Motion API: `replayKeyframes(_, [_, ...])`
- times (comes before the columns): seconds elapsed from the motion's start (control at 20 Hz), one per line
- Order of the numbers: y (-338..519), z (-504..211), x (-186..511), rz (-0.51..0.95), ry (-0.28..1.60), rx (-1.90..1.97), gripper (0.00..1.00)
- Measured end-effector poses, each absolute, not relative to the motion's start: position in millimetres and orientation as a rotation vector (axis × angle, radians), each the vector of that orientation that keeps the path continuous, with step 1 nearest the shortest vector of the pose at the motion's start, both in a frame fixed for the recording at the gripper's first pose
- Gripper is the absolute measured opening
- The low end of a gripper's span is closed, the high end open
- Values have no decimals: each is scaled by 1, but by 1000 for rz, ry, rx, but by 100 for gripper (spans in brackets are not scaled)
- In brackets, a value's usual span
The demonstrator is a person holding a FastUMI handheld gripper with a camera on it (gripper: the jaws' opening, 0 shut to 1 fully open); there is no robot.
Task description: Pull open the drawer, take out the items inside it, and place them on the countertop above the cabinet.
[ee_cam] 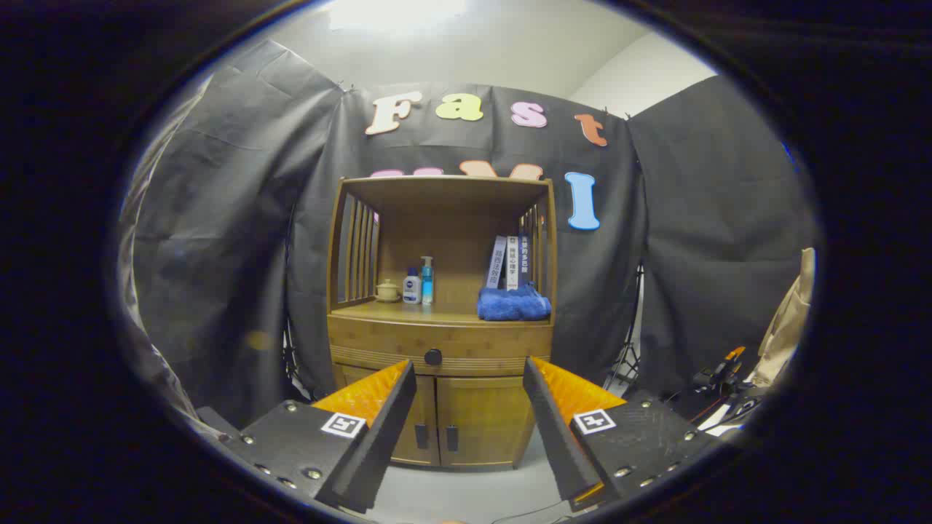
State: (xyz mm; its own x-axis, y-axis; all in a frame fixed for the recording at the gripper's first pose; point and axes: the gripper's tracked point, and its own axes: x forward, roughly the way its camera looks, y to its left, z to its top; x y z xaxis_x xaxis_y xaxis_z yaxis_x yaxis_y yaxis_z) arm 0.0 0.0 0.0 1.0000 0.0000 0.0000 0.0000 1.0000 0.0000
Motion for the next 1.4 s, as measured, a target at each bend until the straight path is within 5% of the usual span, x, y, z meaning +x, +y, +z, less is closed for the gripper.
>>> replayKeyframes(1.4, [-8, 5, 28, -61, -9, -9, 86])
